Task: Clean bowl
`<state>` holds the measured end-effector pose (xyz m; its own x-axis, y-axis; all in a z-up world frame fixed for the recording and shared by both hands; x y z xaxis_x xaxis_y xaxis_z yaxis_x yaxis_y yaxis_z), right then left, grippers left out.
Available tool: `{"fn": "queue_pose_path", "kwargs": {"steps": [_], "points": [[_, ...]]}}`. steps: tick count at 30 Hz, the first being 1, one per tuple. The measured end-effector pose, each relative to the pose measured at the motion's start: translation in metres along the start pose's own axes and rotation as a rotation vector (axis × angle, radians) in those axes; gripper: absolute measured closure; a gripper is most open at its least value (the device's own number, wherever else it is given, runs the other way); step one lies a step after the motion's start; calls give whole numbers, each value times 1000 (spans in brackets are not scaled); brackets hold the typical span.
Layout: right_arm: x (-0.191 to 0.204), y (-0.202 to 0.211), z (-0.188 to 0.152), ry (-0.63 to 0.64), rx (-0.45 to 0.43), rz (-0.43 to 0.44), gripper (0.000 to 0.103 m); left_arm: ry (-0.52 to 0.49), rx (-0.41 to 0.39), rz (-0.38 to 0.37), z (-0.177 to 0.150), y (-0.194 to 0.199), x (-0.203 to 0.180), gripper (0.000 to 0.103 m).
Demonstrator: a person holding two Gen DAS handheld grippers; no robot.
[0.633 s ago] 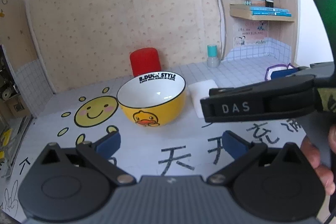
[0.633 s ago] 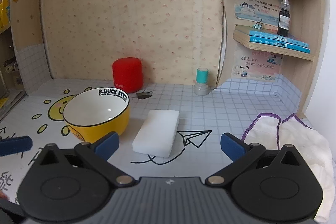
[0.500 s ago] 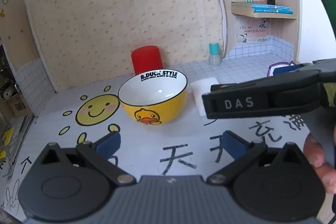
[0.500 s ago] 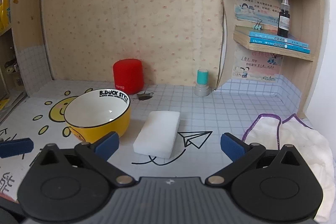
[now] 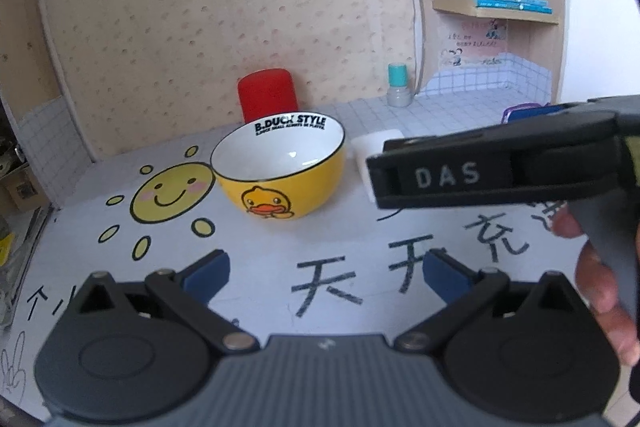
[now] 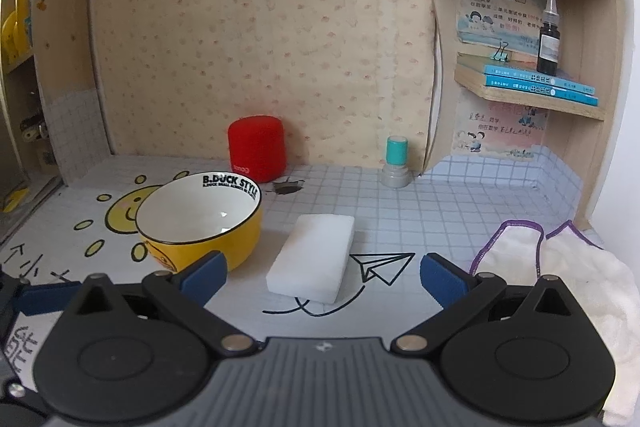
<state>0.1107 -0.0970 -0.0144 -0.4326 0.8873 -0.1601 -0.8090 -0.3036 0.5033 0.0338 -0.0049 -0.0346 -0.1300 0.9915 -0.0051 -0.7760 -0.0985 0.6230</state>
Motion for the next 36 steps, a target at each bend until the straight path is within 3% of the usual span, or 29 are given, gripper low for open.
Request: {"fn": "queue_pose_path", "kwargs": {"steps": [5,10,13,18,20,21,23,27,36], "points": [[1,0,-1,1,4,1,0,-23,-14,18,-2,-1,-1,0],[5,-2,-2,32,13,-27,0,-20,-30,-44,-3,5,-1,0],[5,-1,-3,31,11,-18,0,-37,-50,-41,-3,8,-5,3],[4,-1,-3,8,7,1,0,-30,-36,-55,-3,7,-6,34],[3,0,-2,0,3,-2,0,-25,-29,-57,-3,6,-5,57],[3,1,-3,-3,1,0,0,-25,-27,-56,-3,6,-5,63],[3,1,-3,-9,-3,5,0,-26,-16,-56,-4,4,-5,94],[3,2,-2,-16,-10,23,0,-32,-18,-64,-7,5,-6,102],[6,4,-1,-7,-17,28,0,-36,-57,-79,-6,12,-7,103]]}}
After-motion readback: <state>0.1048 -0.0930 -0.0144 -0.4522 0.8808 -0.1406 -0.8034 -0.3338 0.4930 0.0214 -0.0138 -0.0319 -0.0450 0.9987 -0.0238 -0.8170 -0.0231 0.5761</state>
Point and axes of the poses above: each gripper's, at about its wrist camera, not at the fingertips, and y roughly against the way its jaws point, x to its left, z to its top, the point moved 4 cm from there along -y, roughly the way its jaws point, and after that the axes turned 12 degrees about y, right-handed, at the moved point
